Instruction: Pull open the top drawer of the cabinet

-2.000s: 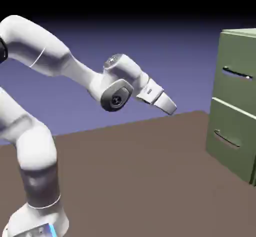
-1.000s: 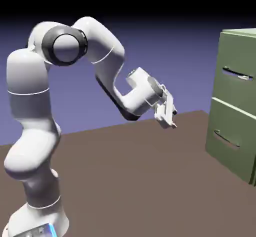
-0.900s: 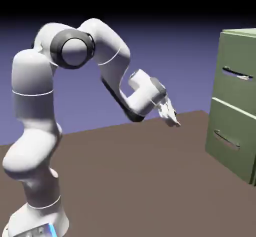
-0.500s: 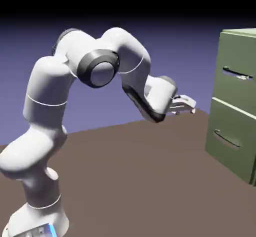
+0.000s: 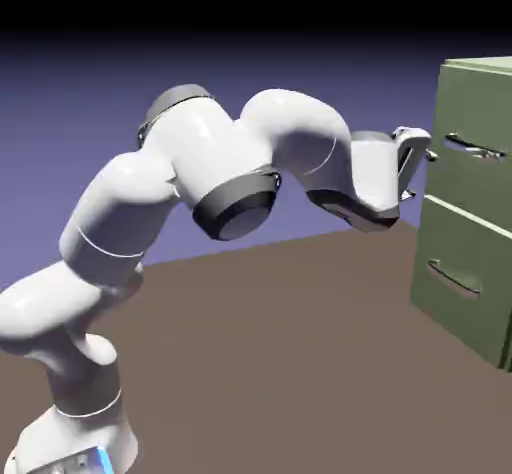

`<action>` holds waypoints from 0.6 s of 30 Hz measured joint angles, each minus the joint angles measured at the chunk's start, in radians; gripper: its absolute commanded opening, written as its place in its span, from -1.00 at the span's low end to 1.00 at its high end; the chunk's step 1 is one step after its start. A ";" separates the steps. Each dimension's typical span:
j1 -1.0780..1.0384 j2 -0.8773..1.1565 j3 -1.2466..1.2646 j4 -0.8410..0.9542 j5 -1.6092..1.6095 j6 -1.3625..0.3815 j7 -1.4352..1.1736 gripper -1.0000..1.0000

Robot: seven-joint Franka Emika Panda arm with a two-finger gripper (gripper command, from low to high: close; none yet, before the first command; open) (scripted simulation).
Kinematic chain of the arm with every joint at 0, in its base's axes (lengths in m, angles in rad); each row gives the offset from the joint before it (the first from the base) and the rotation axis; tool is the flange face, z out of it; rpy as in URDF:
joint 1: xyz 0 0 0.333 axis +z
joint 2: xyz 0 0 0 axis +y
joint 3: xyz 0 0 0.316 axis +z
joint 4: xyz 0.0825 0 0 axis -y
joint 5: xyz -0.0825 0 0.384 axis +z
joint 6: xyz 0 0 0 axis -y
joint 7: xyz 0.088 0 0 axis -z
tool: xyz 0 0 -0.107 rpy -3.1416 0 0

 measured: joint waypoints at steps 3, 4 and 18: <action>-0.043 0.055 0.056 0.044 -0.111 -0.017 -0.106 0.00; -0.043 0.055 0.056 0.044 -0.111 -0.017 -0.106 0.00; 0.005 0.088 0.032 0.103 -0.107 -0.005 -0.140 -1.00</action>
